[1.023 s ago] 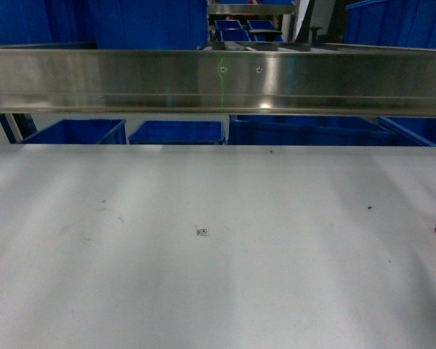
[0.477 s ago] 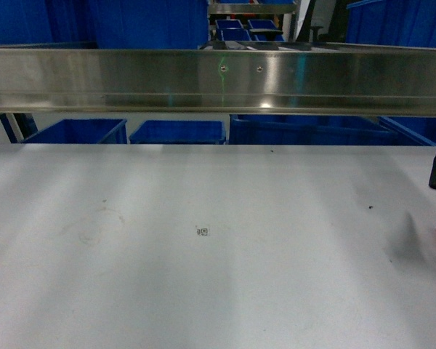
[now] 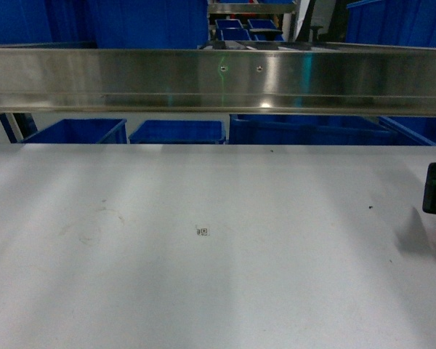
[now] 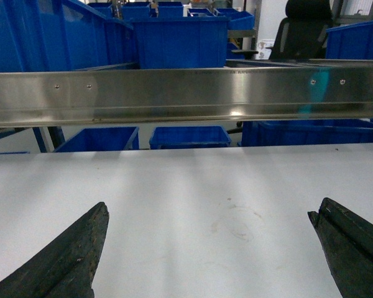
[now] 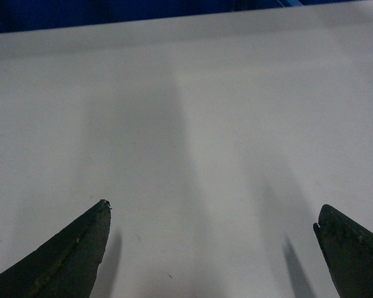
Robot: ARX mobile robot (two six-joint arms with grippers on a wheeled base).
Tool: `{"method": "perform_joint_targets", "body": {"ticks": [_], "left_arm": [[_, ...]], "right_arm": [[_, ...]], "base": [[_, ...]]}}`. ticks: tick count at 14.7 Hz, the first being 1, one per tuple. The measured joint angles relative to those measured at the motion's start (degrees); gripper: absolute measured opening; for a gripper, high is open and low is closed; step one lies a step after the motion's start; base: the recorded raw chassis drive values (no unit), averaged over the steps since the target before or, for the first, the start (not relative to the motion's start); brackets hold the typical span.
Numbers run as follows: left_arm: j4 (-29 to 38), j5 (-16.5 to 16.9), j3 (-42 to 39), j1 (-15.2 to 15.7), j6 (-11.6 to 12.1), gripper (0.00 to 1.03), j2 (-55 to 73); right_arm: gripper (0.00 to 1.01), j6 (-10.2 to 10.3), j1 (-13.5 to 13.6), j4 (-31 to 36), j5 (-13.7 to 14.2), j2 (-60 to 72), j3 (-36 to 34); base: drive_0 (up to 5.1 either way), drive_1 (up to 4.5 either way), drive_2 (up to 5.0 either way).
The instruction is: Place magnetic block on left shelf second layer
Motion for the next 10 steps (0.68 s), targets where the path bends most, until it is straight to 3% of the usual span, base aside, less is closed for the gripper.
{"method": "perform_joint_targets", "body": {"ticks": [3,8,9,10], "left_arm": [[0.0,0.0,0.0,0.0,0.0,0.98,0.0],[0.0,0.0,0.0,0.0,0.0,0.98,0.0],[0.0,0.0,0.0,0.0,0.0,0.98,0.0],[0.0,0.0,0.0,0.0,0.0,0.98,0.0]], "right_arm": [[0.98,0.0,-1.8,2.4,-0.9,1.5,-3.3],[0.98,0.0,-1.3,5.1,-2.3,3.3,-4.9],[0.90,0.0,-1.0,5.2,-2.2,3.4,-5.2],[0.58,0.0,-0.9,6.7,-2.0,2.8,-7.1]], "base": [[0.0,0.00,0.0],[0.0,0.00,0.0],[0.0,0.00,0.0],[0.0,0.00,0.0]]}}
